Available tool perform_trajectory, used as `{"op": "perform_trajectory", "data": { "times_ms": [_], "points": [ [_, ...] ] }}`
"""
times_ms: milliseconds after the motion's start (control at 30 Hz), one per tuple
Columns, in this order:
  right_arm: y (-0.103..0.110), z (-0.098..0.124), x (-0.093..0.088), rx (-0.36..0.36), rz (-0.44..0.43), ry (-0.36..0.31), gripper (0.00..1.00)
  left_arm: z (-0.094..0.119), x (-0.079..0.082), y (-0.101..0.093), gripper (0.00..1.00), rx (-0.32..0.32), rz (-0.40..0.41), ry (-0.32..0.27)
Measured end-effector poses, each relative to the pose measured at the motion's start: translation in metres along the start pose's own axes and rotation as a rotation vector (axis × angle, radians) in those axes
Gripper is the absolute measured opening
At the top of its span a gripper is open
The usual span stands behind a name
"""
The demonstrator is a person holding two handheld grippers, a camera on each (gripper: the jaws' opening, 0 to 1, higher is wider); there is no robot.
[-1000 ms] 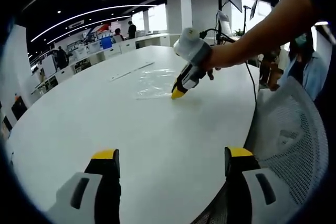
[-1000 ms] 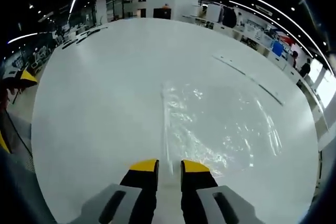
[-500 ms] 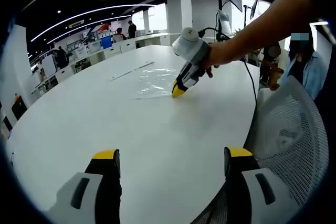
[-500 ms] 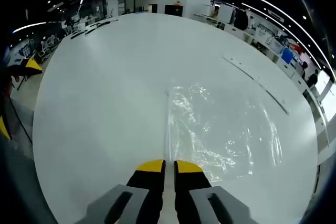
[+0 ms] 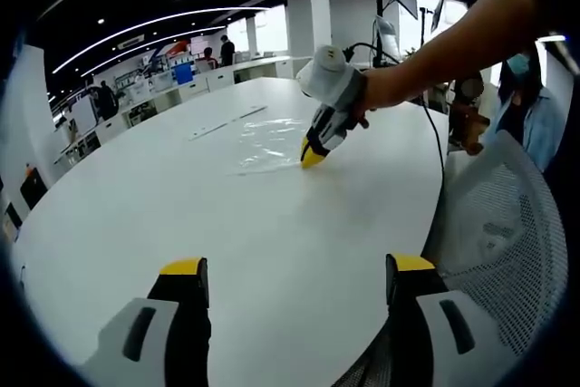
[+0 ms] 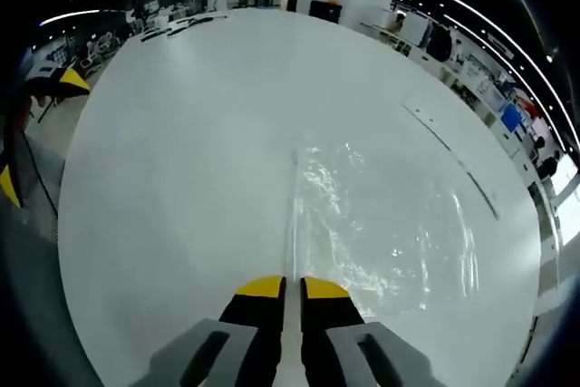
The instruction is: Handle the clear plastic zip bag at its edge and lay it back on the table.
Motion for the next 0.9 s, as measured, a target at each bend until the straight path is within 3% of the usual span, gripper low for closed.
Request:
{"op": "perform_trajectory", "data": {
  "times_ms": [900],
  "points": [
    [0.008,0.022,0.011,0.030,0.091,-0.042,0.01,-0.005,0.001,-0.006,0.77,-0.023,-0.016,0.011]
  ]
}}
Point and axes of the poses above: the point that each gripper's makers call its tool centre point, and the gripper's own axes: z roughly backward along the fingers, y roughly to its left, x roughly out of its top, the point moved 2 cm from there along z, roughly backward along the fingers, and after that the axes turned 3 degrees about -z, right-handed, at the moved point
